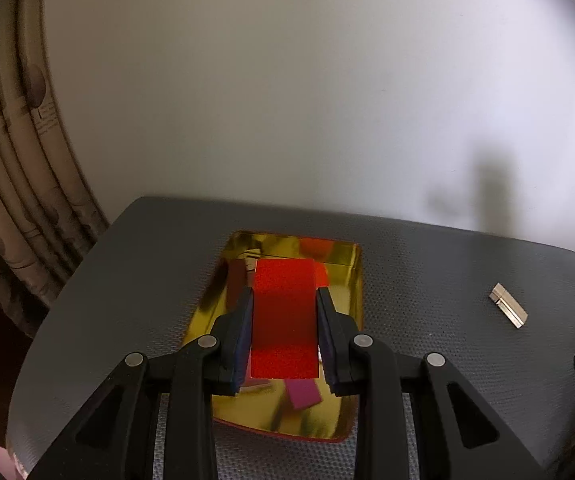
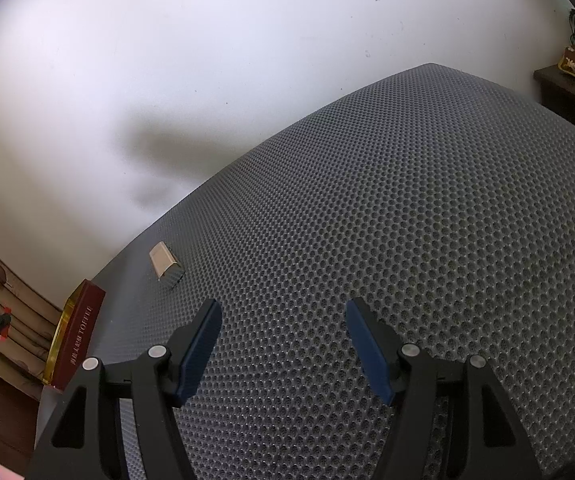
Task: Organize rigid objects
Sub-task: 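Release the red block into the tin with left tool while right tool nears cream block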
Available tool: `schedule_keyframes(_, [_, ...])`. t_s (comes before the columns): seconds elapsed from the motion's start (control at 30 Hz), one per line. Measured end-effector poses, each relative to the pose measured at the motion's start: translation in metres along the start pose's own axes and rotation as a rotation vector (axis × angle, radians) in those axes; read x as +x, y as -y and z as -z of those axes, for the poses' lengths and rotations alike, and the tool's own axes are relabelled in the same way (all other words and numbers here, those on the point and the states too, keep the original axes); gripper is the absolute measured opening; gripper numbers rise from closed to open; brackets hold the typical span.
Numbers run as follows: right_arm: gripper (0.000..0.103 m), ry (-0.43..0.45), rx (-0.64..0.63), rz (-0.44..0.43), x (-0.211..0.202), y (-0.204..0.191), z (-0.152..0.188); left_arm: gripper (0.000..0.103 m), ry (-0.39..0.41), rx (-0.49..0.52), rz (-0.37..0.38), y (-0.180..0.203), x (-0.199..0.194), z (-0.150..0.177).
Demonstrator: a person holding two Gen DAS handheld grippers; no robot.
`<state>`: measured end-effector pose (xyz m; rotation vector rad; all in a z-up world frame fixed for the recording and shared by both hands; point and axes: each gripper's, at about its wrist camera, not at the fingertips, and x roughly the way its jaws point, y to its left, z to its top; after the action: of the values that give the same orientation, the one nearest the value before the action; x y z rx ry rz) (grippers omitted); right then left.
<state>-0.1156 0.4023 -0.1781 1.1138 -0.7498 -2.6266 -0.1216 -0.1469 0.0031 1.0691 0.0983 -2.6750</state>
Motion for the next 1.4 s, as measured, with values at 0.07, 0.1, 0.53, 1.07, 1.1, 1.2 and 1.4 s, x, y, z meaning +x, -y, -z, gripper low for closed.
schedule_keyframes(0.07, [0.067,0.000,0.001,-0.001,0.001,0.000,0.001,0.026,-0.001,-0.005,0.008,-0.002,-0.003,-0.002])
schedule_keyframes(0.1, [0.067,0.000,0.001,-0.002,0.000,-0.001,0.001,0.026,-0.002,-0.005,0.012,-0.001,-0.006,-0.003])
schedule_keyframes(0.53, [0.067,0.002,0.006,-0.003,-0.001,0.000,0.002,0.026,-0.035,-0.018,0.007,0.005,0.013,-0.003])
schedule_keyframes(1.07, [0.067,0.008,0.024,-0.023,-0.004,0.001,0.002,0.026,-0.300,-0.080,-0.015,-0.008,0.166,-0.033])
schedule_keyframes(1.1, [0.067,0.008,0.024,-0.024,-0.005,0.002,0.002,0.026,-0.309,-0.083,-0.023,-0.008,0.174,-0.035])
schedule_keyframes(1.2, [0.067,0.009,0.026,-0.026,-0.005,0.002,0.002,0.026,-0.324,-0.086,-0.045,-0.006,0.191,-0.038])
schedule_keyframes(1.4, [0.067,0.010,0.027,-0.027,-0.005,0.002,0.001,0.026,-0.327,-0.052,-0.083,0.005,0.207,-0.035])
